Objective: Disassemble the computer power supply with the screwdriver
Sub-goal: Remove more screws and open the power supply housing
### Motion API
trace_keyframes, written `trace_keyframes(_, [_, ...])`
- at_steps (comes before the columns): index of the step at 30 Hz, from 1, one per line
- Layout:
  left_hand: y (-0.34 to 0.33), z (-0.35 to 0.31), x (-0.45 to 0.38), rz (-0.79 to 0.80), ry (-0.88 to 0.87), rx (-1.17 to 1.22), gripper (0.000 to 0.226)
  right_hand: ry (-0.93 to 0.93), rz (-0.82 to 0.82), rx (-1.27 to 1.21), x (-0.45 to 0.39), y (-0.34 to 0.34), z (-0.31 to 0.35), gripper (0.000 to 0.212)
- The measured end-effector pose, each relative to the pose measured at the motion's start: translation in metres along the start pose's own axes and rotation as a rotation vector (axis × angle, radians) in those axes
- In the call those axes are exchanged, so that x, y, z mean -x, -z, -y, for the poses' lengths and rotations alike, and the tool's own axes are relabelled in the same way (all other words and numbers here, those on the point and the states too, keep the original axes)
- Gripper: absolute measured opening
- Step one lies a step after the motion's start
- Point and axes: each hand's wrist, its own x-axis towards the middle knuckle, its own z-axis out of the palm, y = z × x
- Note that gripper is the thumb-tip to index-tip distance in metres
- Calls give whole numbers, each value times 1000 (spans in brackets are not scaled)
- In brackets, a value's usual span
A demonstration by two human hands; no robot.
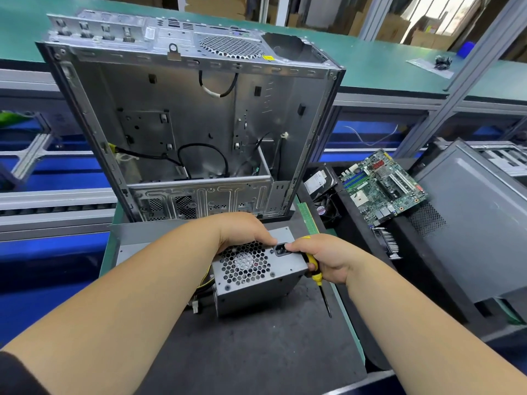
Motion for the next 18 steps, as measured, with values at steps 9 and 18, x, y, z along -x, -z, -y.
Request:
trace_keyframes(9, [-6,4,9,-290,-266,1,4,40,-35,-26,-1,0,-5,14])
trace_keyframes(18, [-13,13,28,-462,-581,-454,14,27,-44,-21,-1,-2,-3,12])
